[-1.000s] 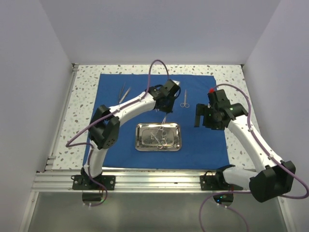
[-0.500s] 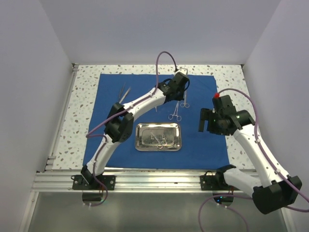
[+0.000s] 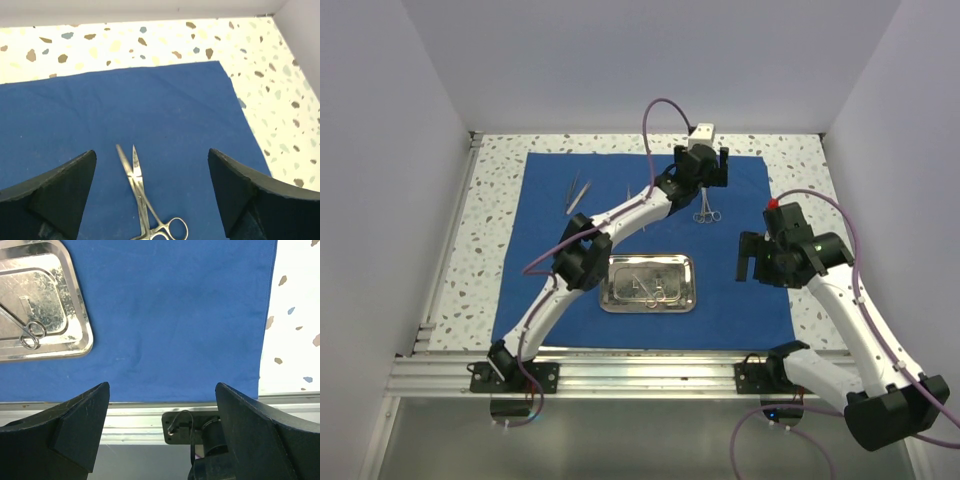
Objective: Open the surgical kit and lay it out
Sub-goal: Place the medical item in the surgical kit.
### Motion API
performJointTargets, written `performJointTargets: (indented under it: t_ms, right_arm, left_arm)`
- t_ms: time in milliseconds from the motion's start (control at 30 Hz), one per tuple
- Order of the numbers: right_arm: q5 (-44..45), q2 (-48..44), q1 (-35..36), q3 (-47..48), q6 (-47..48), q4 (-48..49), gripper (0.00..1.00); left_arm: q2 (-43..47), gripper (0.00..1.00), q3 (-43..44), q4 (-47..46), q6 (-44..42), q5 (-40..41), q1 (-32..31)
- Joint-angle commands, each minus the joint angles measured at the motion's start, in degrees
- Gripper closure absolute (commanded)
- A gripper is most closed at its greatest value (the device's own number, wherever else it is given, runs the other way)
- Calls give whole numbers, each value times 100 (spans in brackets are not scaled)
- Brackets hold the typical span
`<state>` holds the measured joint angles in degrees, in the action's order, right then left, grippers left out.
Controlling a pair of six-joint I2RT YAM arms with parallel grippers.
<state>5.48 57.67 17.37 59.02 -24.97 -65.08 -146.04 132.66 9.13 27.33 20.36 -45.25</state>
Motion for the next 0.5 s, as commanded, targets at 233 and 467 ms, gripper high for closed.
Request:
performJointTargets:
  t_ms: [233,467]
  right_arm:
    - [-898,104,30,854,282,705,10]
    - [-855,1483,1461,2104,335,997,10]
  left_arm:
    - [1557,0,-643,-719,-658,556,87]
    - [3536,0,-2758,123,-598,1224,78]
